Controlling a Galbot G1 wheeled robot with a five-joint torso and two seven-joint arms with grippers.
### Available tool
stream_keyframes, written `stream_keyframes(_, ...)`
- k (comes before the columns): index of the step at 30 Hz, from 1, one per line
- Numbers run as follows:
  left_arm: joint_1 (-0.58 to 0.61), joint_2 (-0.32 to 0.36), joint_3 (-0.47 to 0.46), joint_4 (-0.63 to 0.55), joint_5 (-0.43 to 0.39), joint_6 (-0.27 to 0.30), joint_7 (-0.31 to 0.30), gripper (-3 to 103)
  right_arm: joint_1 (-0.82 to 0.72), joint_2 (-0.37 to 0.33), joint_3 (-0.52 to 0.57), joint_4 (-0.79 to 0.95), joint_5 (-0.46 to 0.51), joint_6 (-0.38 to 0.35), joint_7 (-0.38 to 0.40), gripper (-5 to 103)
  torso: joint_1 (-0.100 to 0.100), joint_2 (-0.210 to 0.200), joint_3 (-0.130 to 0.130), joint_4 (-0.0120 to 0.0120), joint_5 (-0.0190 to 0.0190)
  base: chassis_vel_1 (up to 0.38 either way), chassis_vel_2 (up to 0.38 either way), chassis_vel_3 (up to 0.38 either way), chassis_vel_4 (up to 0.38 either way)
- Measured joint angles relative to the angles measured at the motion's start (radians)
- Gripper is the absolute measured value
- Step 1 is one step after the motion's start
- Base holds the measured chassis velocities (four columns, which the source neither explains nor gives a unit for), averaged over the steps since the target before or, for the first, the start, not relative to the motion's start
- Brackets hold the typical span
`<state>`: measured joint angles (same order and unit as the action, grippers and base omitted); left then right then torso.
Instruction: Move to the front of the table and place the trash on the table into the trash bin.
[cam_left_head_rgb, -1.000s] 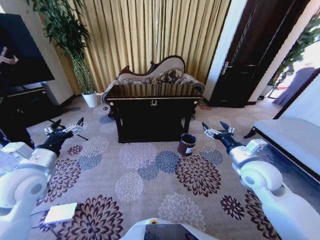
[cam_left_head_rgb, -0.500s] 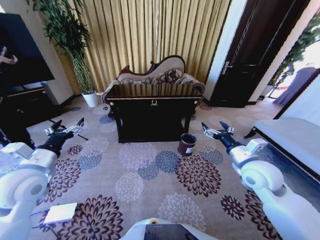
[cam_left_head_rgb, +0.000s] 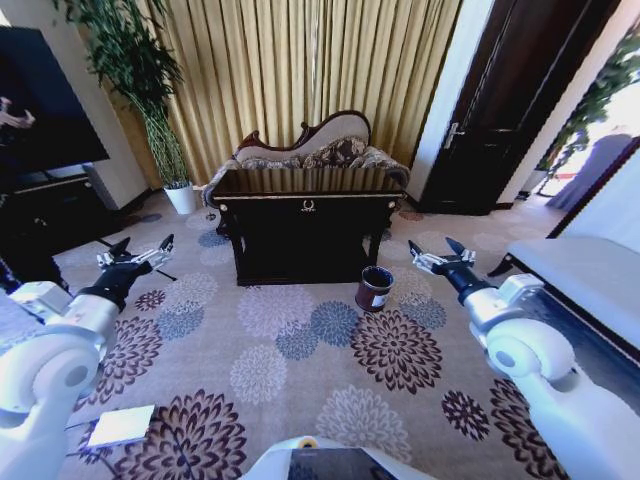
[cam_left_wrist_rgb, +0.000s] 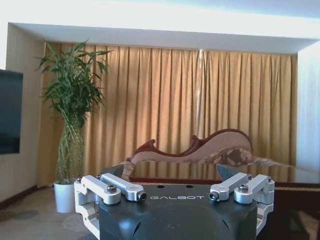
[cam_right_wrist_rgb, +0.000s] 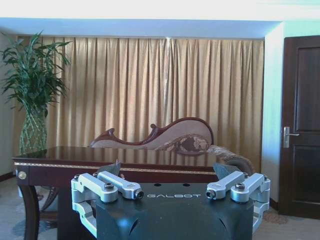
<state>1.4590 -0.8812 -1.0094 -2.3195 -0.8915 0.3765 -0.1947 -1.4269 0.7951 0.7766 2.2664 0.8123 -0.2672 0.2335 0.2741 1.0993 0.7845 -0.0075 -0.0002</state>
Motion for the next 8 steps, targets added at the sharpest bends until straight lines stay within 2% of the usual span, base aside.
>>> stream_keyframes(8, 0.006, -0.002, 0.012, 0.001, 0.045, -0.002, 0.002, 100, -0.005, 0.004, 0.005, -0.012, -0.074, 0.012, 0.010, 100, 0.000, 0.000, 0.000, 0.0001, 0.0000, 0.000, 0.000, 0.000, 0.000)
